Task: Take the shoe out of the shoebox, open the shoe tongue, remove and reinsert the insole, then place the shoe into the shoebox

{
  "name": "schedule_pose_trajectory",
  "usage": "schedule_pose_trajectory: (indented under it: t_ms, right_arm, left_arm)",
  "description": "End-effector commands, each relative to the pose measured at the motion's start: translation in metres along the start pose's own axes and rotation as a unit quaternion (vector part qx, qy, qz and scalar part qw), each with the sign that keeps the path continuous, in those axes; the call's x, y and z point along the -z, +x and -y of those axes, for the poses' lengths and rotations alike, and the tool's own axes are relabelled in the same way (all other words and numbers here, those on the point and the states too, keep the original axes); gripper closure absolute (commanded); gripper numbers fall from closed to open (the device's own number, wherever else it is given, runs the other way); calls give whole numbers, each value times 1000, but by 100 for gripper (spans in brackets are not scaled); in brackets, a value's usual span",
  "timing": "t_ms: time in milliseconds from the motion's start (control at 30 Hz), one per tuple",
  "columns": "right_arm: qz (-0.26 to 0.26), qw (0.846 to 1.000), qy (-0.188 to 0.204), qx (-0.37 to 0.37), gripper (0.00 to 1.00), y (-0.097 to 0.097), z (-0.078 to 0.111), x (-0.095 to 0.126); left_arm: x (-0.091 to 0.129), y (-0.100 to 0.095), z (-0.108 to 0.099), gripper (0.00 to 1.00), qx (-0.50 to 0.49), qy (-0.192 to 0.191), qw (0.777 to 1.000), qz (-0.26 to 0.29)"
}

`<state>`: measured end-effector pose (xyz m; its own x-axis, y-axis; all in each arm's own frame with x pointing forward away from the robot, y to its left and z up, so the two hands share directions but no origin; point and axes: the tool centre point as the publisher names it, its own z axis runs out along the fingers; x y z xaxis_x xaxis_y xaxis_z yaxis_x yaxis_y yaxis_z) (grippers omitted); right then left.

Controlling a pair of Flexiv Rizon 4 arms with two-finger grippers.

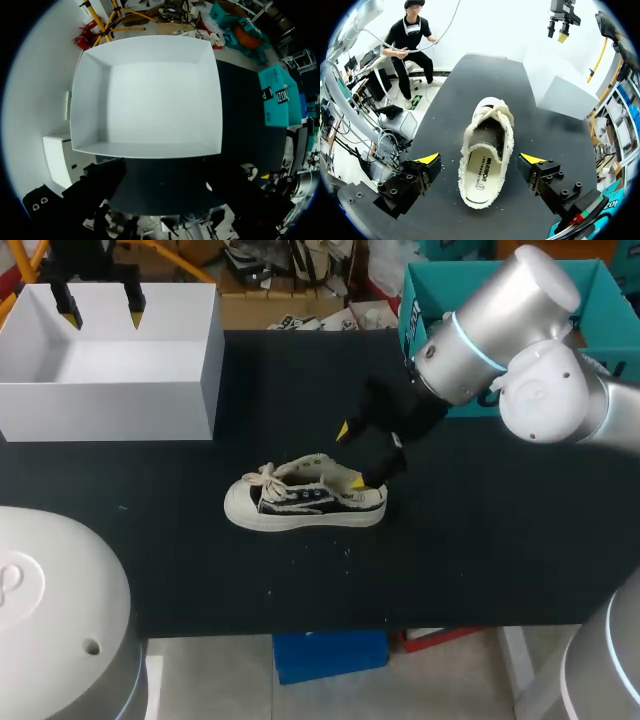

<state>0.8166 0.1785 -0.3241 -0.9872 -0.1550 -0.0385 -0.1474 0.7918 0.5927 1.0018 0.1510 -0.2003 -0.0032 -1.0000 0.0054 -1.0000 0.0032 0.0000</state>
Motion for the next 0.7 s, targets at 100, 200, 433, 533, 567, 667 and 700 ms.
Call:
schedule_pose_trajectory:
  t_ms: [100,200,433,533,567,667,700]
  right_arm:
    - [1,1000,0,-1,0,1,0,-1]
    - [1,1000,0,-1,0,1,0,-1]
    - [1,1000,0,-1,0,1,0,-1]
    - [1,1000,0,-1,0,1,0,-1]
    - [1,1000,0,-1,0,1,0,-1]
    - [33,998,-60,-2,0,7,2,0]
    - [29,998,-56,-3,0,8,3,1]
  left_arm:
    - [0,1,0,0,1,-1,1000,2]
    - [0,1,0,0,1,-1,1000,2]
    - [0,1,0,0,1,-1,1000,2]
    - [0,1,0,0,1,-1,1000,2]
    - [0,1,0,0,1,-1,1000,2]
    - [0,1,0,0,1,-1,1000,2]
    - [0,1,0,0,1,-1,1000,2]
